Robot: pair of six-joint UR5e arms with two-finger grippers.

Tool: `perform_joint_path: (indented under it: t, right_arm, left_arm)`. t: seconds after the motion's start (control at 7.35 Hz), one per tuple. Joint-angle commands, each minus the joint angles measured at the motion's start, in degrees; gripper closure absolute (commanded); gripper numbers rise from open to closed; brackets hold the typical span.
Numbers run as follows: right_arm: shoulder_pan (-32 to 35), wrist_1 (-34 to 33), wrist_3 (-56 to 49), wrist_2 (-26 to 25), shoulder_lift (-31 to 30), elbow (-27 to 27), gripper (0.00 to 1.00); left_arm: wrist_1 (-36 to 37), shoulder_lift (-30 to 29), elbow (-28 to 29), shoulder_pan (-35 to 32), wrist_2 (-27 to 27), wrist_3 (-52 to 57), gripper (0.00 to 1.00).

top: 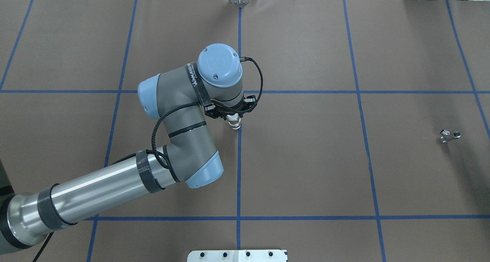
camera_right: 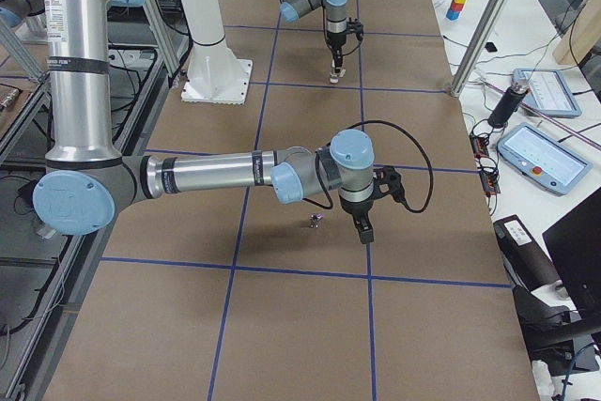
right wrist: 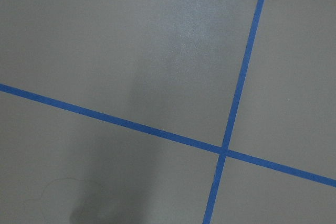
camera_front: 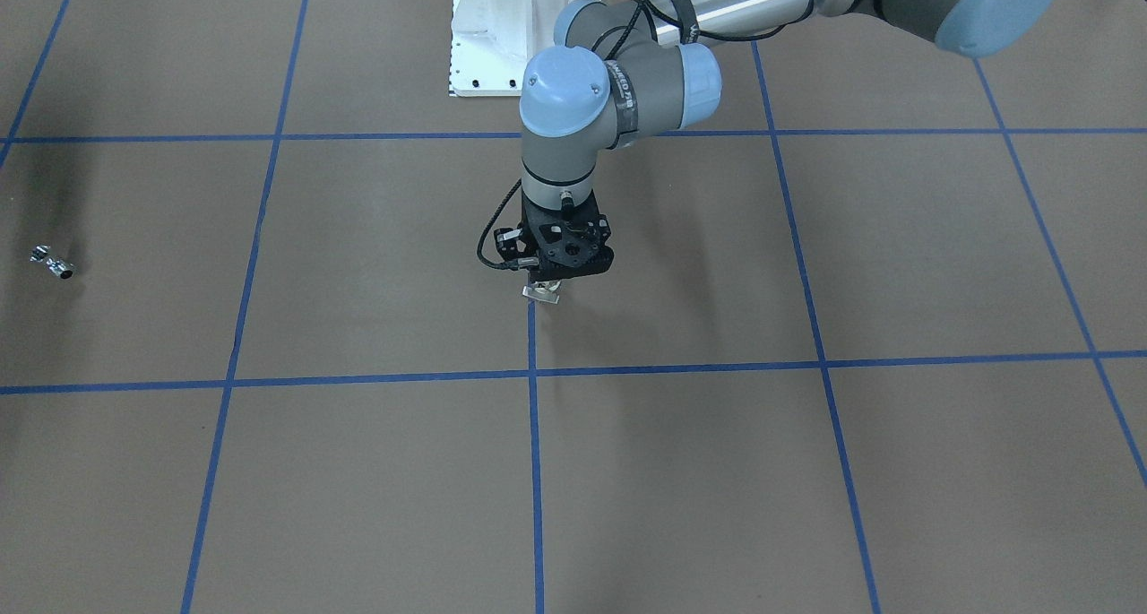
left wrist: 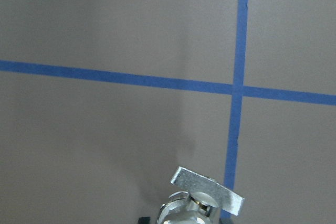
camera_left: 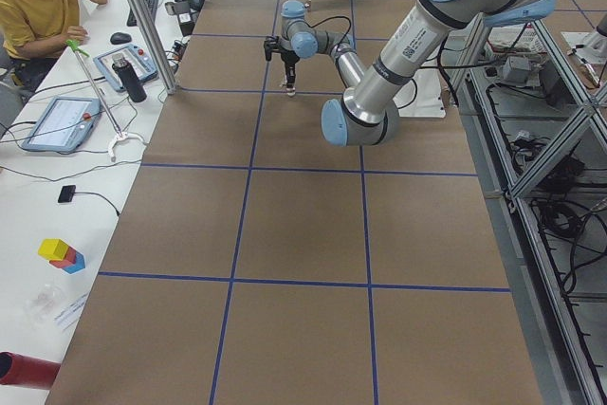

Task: Assemble PPR valve and pipe with both arms
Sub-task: 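Carry the white valve with the left gripper to the table center, then lower the white valve upright and open the left gripper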

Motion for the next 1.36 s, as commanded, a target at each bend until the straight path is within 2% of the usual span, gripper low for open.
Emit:
perform_joint_path:
  t: [0.0, 0.14, 0.41, 0.68, 0.82, 0.95, 1.23]
  right_arm:
    - [0.0, 0.0, 0.0, 0.0, 0.03, 0.0, 0.0]
    - [0.0, 0.0, 0.0, 0.0, 0.03, 0.0, 0.0]
    - [0.0, 0.0, 0.0, 0.0, 0.03, 0.0, 0.0]
    - [0.0, 0.0, 0.0, 0.0, 0.03, 0.0, 0.0]
    - [0.0, 0.0, 0.0, 0.0, 0.03, 0.0, 0.0]
    - [0.0, 0.0, 0.0, 0.0, 0.03, 0.0, 0.0]
    - [0.0, 0.0, 0.0, 0.0, 0.03, 0.0, 0.0]
  left_arm:
    - [-0.17, -1.83, 2.0, 1.16, 1.62, -1.79, 1.0]
    - [-0.17, -1.75, 2.01, 1.16, 1.62, -1.62, 0.91]
    - [0.01, -1.75, 1.92, 1.16, 1.79, -1.53, 0.89]
    - [-0.08, -1.66, 1.92, 1.16, 1.79, -1.18, 0.77]
    - [-0.08, -1.57, 1.92, 1.16, 1.88, -1.09, 0.49]
    - [-0.17, -1.49, 1.92, 1.16, 1.88, -1.0, 0.37]
    - [-0.43, -1.05, 1.74, 1.16, 2.58, 1.63, 0.0]
